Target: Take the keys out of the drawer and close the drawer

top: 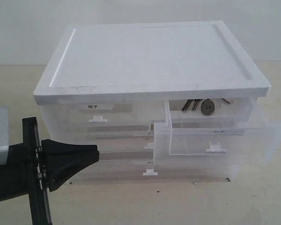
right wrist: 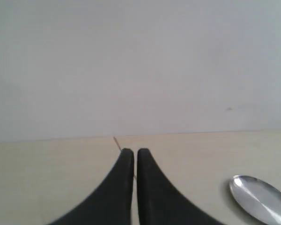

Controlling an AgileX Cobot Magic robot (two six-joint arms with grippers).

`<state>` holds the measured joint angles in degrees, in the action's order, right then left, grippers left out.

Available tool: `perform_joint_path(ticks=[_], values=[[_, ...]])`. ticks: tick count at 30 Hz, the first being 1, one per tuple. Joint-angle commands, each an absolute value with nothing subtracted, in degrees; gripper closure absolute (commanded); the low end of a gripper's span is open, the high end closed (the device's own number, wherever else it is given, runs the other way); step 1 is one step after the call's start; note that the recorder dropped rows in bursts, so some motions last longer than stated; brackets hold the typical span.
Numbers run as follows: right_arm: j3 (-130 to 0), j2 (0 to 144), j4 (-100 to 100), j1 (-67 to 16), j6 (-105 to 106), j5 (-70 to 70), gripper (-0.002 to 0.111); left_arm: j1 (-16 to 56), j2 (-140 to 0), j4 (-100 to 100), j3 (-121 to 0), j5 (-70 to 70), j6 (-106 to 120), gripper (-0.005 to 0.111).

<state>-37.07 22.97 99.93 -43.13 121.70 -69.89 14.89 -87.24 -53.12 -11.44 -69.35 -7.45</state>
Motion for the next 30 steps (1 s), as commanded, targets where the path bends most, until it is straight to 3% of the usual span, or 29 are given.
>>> perform_joint_path(ticks=[1, 5, 17, 25, 30], values=[[-37.3, 10.1, 99.9, -37.7, 121.9, -70.0, 0.108, 15.2, -87.2, -53.9, -11.8, -70.0, -8.1, 0.102], [-37.3, 0.0, 99.9, -35.8, 121.9, -70.0, 0.108, 15.2, -87.2, -53.3, -11.8, -70.0, -8.1, 0.102], [-42.0, 0.0, 99.9, -33.7, 120.4, -68.4, 0.108, 15.2, -87.3, -53.8, -11.7, -70.0, -8.3, 0.102], [-43.5, 0.0, 99.9, -33.7, 93.9, -59.0, 0.108, 15.2, -87.3, -53.8, -11.7, -70.0, -8.3, 0.102], [-43.5, 0.0, 99.9, -33.7, 67.6, -37.9, 0.108, 15.2, -87.3, -53.8, -11.7, -70.0, -8.3, 0.102]])
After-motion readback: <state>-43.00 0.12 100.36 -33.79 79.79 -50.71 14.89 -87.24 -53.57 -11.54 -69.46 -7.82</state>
